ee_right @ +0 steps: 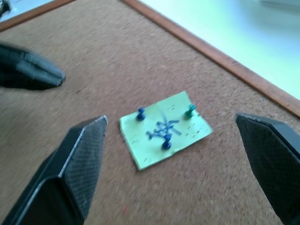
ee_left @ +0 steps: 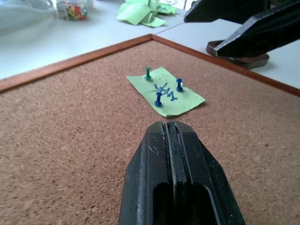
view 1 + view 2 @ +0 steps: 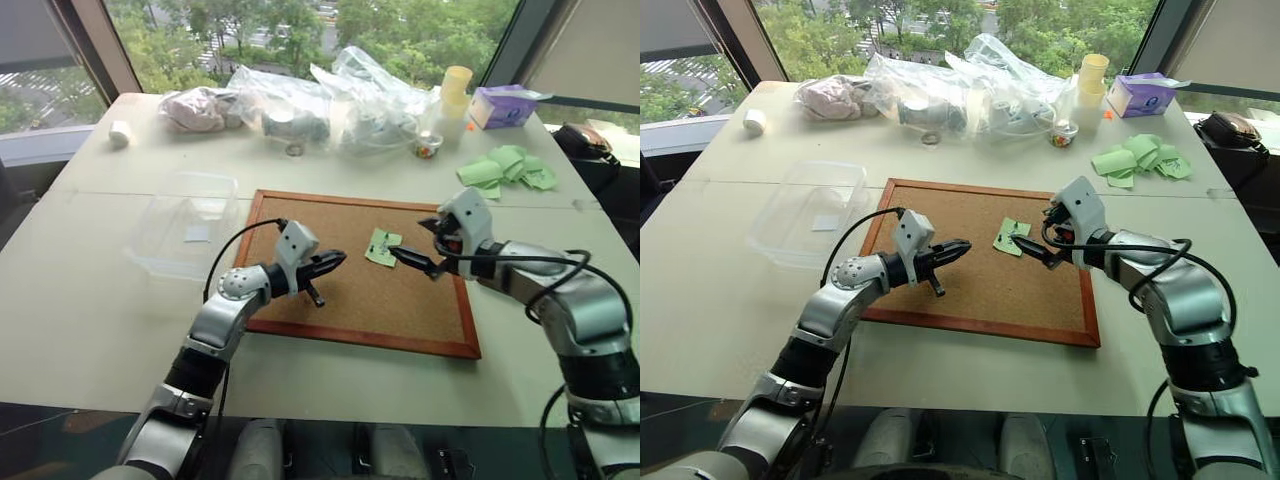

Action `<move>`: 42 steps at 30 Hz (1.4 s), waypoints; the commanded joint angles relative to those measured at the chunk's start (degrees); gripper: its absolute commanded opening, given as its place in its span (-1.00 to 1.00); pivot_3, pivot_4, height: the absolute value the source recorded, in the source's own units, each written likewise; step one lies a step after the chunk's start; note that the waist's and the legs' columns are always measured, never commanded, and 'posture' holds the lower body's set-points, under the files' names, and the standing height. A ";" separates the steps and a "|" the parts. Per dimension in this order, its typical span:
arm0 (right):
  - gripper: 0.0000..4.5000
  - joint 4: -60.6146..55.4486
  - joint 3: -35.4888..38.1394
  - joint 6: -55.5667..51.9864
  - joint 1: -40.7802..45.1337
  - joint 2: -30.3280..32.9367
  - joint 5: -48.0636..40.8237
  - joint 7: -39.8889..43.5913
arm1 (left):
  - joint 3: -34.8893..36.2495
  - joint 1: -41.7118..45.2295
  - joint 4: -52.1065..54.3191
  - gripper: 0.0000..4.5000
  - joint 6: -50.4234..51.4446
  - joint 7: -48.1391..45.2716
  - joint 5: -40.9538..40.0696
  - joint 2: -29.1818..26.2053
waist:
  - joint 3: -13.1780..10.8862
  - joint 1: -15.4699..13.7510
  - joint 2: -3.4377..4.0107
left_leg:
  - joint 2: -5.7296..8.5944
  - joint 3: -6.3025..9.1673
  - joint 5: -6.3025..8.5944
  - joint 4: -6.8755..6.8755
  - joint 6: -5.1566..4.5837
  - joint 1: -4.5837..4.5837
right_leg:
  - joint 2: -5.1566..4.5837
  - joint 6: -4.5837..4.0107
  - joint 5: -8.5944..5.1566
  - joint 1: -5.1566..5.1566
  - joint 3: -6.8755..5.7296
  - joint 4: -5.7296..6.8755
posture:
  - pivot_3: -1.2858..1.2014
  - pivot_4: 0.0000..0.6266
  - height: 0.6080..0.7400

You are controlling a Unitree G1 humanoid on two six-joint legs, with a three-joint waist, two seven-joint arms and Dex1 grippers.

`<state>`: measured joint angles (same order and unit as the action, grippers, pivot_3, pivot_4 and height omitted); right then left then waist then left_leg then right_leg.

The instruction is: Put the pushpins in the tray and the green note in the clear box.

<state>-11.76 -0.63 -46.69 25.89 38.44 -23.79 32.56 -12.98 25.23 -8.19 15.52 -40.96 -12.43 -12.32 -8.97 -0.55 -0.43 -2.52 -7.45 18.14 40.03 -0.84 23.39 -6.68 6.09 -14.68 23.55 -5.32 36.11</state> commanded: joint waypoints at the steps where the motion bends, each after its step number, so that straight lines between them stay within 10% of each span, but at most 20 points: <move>1: 1.00 3.97 -1.13 1.88 3.78 -1.95 3.66 -2.25 | -0.41 0.19 -1.59 -0.99 -2.36 0.87 1.43 1.35 | 0.01 0.00 0.01 | 0.00 -0.06 -0.01 0.00 0.01 0.00 | 0.01 0.00 0.00 0.00 -0.01 0.00 | 0.03 -0.52 1.00; 5: 1.00 9.05 -1.51 2.30 6.85 -4.35 5.11 -2.51 | -0.92 -0.98 -3.11 -0.99 -3.84 1.49 2.94 2.19 | 0.02 -0.15 0.03 | -0.01 -0.06 0.00 0.03 0.01 -0.01 | -0.02 0.01 0.00 -0.08 0.00 -0.01 | 0.03 -0.52 1.00; 12: -0.23 14.82 -4.14 4.87 10.11 -6.75 8.53 -1.24 | -1.52 -2.40 -3.34 -1.00 -4.49 2.86 5.29 2.31 | 0.04 -0.09 0.06 | -0.01 -0.06 -0.01 0.03 0.01 -0.03 | -0.02 0.01 0.00 -0.10 -0.01 0.01 | 0.03 -0.52 1.00; 28: -0.23 21.67 -4.57 7.80 10.95 -9.38 11.70 1.08 | -1.33 -3.68 -1.78 -1.00 -4.43 3.18 5.69 2.72 | 0.06 0.25 0.09 | -0.08 -0.08 -0.01 0.02 0.02 -0.06 | -0.01 0.01 0.00 -0.11 -0.01 0.02 | 0.03 -0.52 1.00; 32: -0.97 22.35 -4.34 7.95 11.26 -10.16 11.96 1.25 | -1.26 -4.17 -1.39 -1.00 -4.26 3.38 5.83 2.68 | 0.06 0.35 0.10 | -0.11 -0.07 -0.01 0.01 0.02 -0.07 | 0.00 0.00 0.00 -0.10 -0.01 0.02 | 0.03 -0.52 1.00; 42: -0.97 15.88 -0.95 4.18 10.56 -9.85 9.93 0.36 | -1.63 -5.63 -1.29 -1.00 -1.47 4.29 6.34 2.89 | 0.08 0.63 0.14 | -0.15 -0.07 -0.01 0.01 0.02 -0.06 | -0.02 0.01 0.00 -0.10 -0.01 0.02 | 0.03 -0.52 1.00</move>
<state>9.25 -4.99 -42.31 35.64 27.85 -12.57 33.36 -13.15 21.92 -7.51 11.95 -36.91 -6.75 -9.62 -8.89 0.08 -0.29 -2.67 -7.52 18.13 40.03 -0.82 23.33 -6.70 6.10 -14.68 23.45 -5.32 36.13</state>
